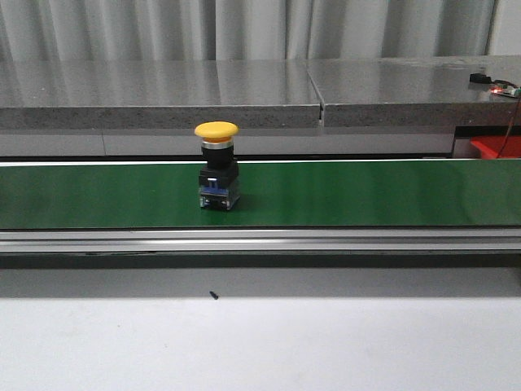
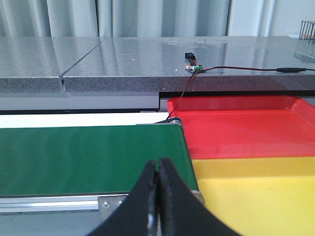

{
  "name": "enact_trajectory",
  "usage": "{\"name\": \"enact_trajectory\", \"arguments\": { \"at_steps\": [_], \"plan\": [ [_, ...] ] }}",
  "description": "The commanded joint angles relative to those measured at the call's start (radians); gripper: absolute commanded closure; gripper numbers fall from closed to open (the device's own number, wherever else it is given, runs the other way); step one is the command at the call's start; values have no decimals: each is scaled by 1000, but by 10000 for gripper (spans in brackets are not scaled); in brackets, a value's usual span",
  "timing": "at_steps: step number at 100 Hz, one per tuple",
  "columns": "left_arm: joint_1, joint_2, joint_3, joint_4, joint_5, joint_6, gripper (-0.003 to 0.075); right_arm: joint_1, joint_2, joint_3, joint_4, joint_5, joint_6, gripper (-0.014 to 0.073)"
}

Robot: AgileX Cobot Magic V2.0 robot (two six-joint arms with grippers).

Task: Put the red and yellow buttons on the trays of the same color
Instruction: 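Set the red button on the belt and open the left gripper, then move the right gripper above the yellow button arriving on the belt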

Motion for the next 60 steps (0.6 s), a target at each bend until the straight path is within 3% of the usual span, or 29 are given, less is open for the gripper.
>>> {"name": "enact_trajectory", "arguments": {
  "at_steps": [1, 16, 34, 60],
  "plan": [
    [-8, -11, -16, -9, -49, -23, 739, -2, -20, -14, -1, -90, -11, 652],
    [-37, -48, 11, 22, -54, -75, 739, -2, -20, -14, -1, -120, -11, 652],
    [-112, -84, 38, 186, -50, -138, 739, -2, -20, -14, -1, -154, -10, 652],
    [-201, -90, 40, 154, -63, -141, 739, -2, -18, -48, 47, -76, 20, 652]
  ]
}}
